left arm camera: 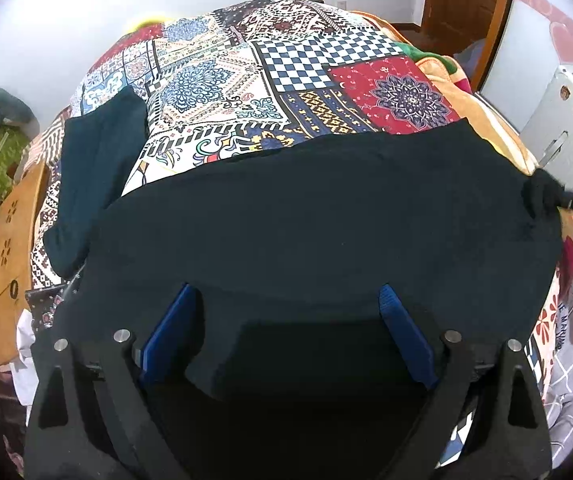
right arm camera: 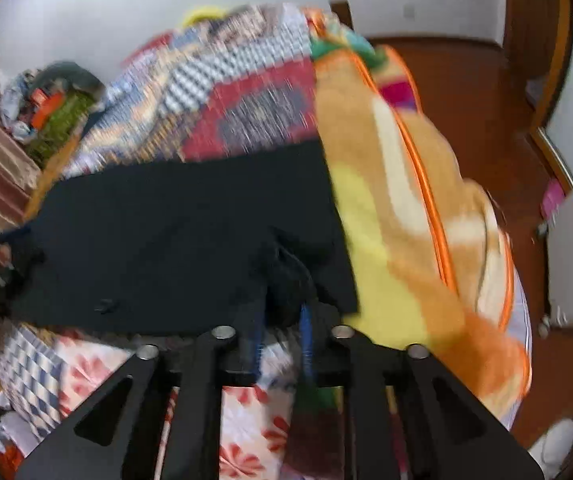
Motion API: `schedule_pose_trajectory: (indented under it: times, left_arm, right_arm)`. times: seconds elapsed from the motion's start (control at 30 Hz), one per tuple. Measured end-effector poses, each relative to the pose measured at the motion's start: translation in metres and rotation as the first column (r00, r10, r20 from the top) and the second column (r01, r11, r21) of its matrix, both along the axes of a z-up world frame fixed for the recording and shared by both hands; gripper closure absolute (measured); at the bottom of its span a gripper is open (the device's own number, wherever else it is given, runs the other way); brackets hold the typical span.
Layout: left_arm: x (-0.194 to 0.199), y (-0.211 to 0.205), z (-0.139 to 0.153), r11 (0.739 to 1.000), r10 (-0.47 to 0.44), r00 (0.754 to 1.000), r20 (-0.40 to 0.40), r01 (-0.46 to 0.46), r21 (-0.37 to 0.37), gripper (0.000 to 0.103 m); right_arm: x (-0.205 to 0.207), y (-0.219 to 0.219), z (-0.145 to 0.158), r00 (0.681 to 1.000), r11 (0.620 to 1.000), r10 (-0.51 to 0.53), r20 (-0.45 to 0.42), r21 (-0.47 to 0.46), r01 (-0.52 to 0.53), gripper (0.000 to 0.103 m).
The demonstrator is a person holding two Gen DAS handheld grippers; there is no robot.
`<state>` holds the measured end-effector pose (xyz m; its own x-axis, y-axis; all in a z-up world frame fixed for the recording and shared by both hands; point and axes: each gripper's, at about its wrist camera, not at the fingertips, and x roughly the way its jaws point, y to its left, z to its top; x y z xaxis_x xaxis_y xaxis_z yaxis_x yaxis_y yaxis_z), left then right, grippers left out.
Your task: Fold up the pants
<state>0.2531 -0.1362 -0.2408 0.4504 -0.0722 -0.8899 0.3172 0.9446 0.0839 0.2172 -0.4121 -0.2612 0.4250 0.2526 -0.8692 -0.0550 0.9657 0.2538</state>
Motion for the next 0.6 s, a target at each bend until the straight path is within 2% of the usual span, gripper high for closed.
schedule_pose_trajectory:
  times: [0.07, 0.1, 0.27, 0.37, 0.47, 0.6]
  left_arm:
    - [0.002, 0.003, 0.004, 1.0, 0.011, 1.0, 0.018, -0.011, -0.001, 0.009]
    - [0.003, 0.006, 0.008, 1.0, 0.018, 0.999, 0.03, -0.018, -0.002, 0.009]
    - [0.012, 0.025, 0.022, 0.998, 0.068, 0.995, 0.078, -0.068, -0.008, 0.009]
    - [0.017, 0.041, 0.027, 0.994, 0.113, 0.989, 0.097, -0.112, -0.013, 0.009]
    - [0.021, 0.061, 0.024, 0.987, 0.163, 0.982, 0.093, -0.163, -0.015, 0.008]
    - [0.025, 0.085, 0.013, 0.977, 0.212, 0.976, 0.049, -0.212, -0.01, 0.007]
  right_arm:
    - [-0.001, -0.005, -0.003, 0.999, 0.999, -0.014, -0.03, -0.038, 0.013, 0.066]
    - [-0.001, -0.009, -0.001, 0.999, 0.999, -0.029, -0.024, -0.046, 0.027, 0.064]
    - [0.013, -0.022, 0.02, 0.995, 0.997, -0.074, 0.07, -0.033, 0.076, 0.064]
    - [0.032, -0.014, 0.016, 0.994, 0.997, -0.063, 0.09, -0.035, 0.066, 0.064]
    - [0.049, 0.0, 0.001, 0.996, 0.998, -0.025, 0.083, -0.057, 0.03, 0.064]
    - [0.065, 0.012, -0.024, 1.0, 0.995, -0.007, 0.025, -0.096, 0.01, 0.065]
